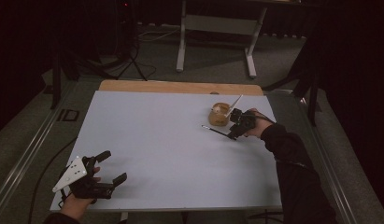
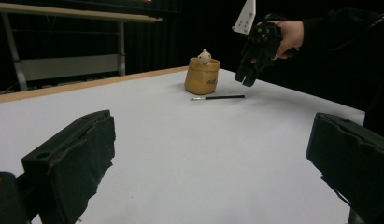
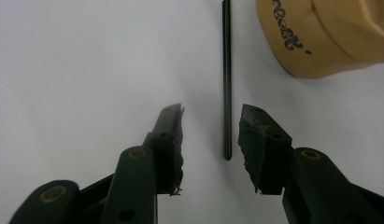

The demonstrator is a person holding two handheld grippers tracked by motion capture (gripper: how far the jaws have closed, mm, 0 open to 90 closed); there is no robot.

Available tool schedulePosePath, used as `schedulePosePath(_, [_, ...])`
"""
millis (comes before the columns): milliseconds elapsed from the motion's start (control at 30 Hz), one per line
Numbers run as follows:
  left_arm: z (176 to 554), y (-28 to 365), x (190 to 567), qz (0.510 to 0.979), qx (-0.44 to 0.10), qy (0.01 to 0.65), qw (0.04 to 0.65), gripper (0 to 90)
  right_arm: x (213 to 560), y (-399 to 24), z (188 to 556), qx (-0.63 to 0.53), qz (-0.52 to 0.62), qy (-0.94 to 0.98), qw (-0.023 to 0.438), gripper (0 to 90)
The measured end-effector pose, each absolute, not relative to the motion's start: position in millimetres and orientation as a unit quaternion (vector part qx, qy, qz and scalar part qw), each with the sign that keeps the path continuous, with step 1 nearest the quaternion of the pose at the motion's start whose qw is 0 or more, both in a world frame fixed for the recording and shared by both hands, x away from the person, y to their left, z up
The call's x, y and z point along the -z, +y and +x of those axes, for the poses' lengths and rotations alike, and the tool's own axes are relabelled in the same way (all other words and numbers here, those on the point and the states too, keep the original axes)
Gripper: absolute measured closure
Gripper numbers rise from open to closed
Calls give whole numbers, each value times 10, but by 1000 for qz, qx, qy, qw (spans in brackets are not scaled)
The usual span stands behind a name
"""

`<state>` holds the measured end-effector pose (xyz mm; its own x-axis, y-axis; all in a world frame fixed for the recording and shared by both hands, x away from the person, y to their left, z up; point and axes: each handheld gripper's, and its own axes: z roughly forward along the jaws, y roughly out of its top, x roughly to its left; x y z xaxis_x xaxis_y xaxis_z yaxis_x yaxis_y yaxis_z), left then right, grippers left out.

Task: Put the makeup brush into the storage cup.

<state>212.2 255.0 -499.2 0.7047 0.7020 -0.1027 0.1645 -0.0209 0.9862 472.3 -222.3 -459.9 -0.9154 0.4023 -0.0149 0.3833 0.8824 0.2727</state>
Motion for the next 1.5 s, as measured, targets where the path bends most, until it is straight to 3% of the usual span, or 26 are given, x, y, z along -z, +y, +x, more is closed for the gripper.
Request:
schedulePosePath(800, [2126, 2550, 5005, 682, -211, 320, 623, 15, 4771, -2020, 4814, -121, 174, 976, 57, 734])
schedulePosePath(1500, [2127, 2550, 5009, 683, -210, 320, 622, 15, 4954, -2080, 4829, -89, 162, 980, 71, 774])
